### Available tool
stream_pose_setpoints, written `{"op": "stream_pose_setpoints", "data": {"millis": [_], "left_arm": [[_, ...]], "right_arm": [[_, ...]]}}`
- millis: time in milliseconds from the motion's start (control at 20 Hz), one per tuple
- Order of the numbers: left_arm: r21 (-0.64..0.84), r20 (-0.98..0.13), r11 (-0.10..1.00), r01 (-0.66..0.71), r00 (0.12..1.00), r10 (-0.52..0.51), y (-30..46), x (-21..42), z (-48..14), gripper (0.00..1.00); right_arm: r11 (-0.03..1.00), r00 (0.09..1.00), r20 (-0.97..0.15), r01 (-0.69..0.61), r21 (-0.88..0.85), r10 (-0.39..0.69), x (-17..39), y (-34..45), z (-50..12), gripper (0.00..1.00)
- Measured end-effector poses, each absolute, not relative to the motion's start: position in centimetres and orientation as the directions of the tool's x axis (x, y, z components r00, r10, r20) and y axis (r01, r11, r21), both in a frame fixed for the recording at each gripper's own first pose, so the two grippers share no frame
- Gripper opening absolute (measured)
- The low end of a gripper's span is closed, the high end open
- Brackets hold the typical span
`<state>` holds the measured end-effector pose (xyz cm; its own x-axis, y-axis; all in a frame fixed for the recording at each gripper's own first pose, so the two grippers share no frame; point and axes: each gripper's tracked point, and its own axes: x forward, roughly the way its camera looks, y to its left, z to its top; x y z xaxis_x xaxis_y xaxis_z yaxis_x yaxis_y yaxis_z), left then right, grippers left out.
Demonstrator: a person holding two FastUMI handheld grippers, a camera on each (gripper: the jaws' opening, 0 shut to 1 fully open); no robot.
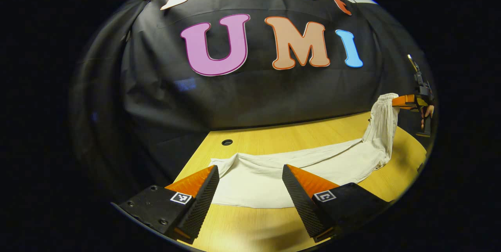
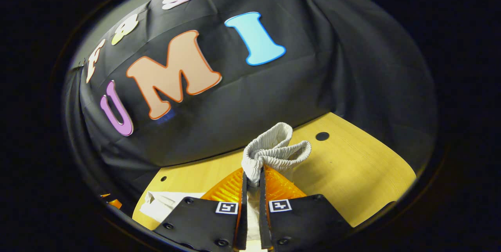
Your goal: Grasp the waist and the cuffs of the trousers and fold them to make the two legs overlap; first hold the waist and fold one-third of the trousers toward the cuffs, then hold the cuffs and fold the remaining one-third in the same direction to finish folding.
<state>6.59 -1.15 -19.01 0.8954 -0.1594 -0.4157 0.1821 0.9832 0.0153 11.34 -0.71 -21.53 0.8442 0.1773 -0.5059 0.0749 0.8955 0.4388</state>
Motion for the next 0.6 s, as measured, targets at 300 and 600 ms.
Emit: {"op": "stream_pose_setpoints", "data": {"millis": [300,600], "left_arm": [[-0.015,-0.433,0.988,0.155,0.889,-0.146,3.1,7.0,-20.4,0.97],[0.015,-0.451,0.99,0.143,0.885,-0.121,6.6,6.7,-21.3,0.96]], "right_arm": [[0.905,0.837,-0.488,-0.019,0.425,0.247,11.3,8.0,-19.8,0.15],[0.897,0.792,-0.512,-0.101,0.43,0.334,9.8,16.3,-22.2,0.15]]}}
